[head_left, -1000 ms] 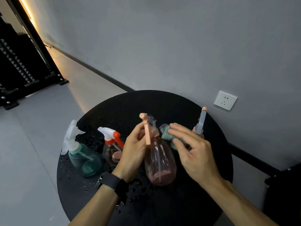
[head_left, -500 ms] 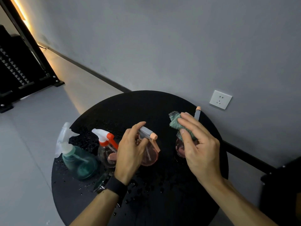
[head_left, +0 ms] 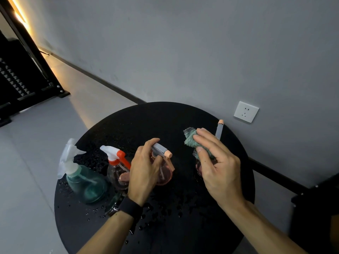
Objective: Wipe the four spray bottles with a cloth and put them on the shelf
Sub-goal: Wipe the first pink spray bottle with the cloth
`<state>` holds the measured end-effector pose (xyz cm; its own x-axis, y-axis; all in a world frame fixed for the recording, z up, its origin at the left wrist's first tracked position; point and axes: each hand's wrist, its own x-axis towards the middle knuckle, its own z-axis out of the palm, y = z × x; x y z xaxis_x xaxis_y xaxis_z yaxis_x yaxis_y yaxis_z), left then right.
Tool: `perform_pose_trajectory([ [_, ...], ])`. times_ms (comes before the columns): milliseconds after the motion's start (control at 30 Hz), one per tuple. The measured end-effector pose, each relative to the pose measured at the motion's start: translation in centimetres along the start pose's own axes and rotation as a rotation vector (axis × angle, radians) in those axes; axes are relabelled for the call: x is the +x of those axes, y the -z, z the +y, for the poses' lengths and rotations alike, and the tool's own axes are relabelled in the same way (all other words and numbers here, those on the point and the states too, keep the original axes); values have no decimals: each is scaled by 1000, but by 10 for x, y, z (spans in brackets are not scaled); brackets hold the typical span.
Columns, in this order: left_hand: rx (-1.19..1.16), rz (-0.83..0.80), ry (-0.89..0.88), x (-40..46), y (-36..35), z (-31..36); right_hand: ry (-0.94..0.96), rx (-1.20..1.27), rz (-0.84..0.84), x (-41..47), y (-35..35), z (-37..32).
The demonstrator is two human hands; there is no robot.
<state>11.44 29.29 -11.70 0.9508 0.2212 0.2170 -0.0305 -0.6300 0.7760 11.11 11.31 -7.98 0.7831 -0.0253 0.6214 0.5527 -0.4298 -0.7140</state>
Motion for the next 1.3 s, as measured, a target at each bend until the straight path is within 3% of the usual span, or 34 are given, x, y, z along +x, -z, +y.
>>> perform_pose_trajectory([
  [700, 40, -46, 71, -7, 22, 22, -49, -1, 34, 4, 13, -13],
  [1000, -74, 163, -196, -24, 13, 76, -96, 2, 133, 10, 37, -12],
  [1200, -158, -35, -267, -35, -34, 91, -168, -26, 194, 15, 51, 1],
  [1300, -208, -146, -173, -40, -65, 90, -209, -45, 214, 17, 59, 11],
])
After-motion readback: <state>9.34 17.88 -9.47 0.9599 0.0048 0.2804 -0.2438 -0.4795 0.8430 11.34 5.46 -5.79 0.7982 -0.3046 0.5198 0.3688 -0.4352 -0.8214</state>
